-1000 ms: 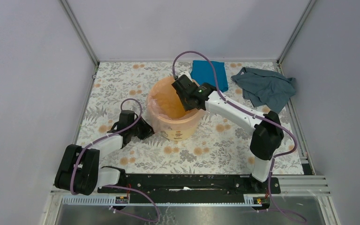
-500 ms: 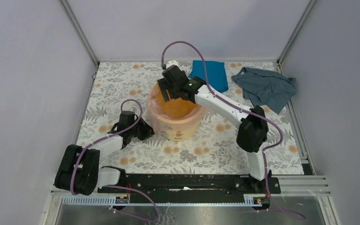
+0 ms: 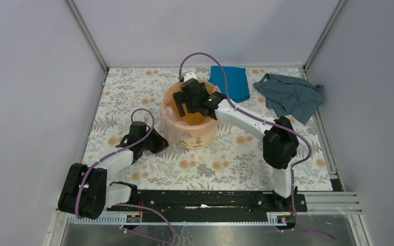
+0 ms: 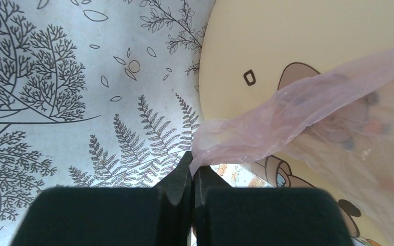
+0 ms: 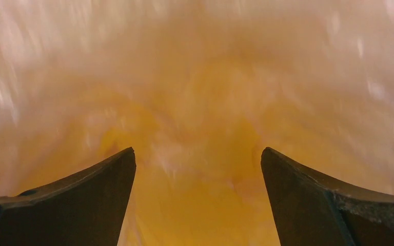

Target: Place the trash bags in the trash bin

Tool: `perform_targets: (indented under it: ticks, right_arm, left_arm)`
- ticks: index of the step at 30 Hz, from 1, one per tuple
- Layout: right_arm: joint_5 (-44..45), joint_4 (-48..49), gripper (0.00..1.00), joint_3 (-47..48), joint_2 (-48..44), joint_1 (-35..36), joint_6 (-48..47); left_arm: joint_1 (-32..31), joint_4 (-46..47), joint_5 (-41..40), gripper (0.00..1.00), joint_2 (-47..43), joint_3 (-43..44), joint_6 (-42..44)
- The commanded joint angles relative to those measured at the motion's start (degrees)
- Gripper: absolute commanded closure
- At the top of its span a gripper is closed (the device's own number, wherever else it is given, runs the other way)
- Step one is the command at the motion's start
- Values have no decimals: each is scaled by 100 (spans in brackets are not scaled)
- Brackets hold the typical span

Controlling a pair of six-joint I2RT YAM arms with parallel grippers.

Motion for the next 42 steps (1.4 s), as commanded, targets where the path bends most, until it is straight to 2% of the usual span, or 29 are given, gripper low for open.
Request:
perform_targets:
  ticks: [1,6,9,11,13,15,20,24,28,34,42]
  right_arm:
    - [-442,-78,1,-911,-1105,53,95]
    - [-955,-48,0,-975,-983,459,140]
    - [-1613,-36,0,-791,-743,594,607]
    - [-2193,493,1,-1147,-883,595,1059]
    - [-2394,869,0,-1391,-1026,596,1300]
    - [-2099,716,0,-1314,-1101,589,1212]
    - [-633,-83,0,-752,-922,387,426]
    - [55,-175,0,-671,-654,279,-125]
    - [-213,-47,0,-713,-214,286,-146]
    - [-706,497,0,-993,215,293,475]
    - [-847,667,0,-952,698,332,685]
  left_arm:
    - [-12,167,-34,100,46,34,110]
    - [-14,325,-64,100,209,3,76]
    - [-13,345,-68,100,248,-7,75]
    - [-14,321,-94,100,200,-16,75]
    - [-14,217,-176,100,120,11,102]
    - [-14,116,-249,100,57,51,135]
    - [-14,33,-274,100,7,73,180]
    - [-14,13,-337,100,-39,2,184]
    - [-14,-7,-370,100,-71,-36,201]
    - [-14,-182,-474,100,-167,18,272]
    - [10,-585,-767,100,-432,82,425]
